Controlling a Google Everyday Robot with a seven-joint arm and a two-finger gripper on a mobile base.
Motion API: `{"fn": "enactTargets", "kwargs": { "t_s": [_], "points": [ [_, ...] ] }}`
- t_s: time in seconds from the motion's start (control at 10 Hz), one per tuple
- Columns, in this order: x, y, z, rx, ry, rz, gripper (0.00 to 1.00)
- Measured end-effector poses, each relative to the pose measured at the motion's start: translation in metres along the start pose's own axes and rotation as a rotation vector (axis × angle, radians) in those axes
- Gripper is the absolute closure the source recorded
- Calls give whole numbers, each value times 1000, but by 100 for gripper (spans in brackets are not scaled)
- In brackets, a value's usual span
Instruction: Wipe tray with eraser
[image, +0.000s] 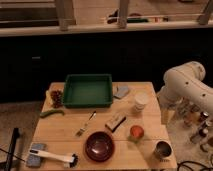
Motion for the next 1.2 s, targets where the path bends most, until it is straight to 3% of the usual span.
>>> {"fn": "enactTargets", "kwargs": {
  "t_s": [0.7,1.2],
  "points": [
    [-2,2,2,1,5,-6,20],
    [-50,10,12,17,37,-100,20]
  ]
}}
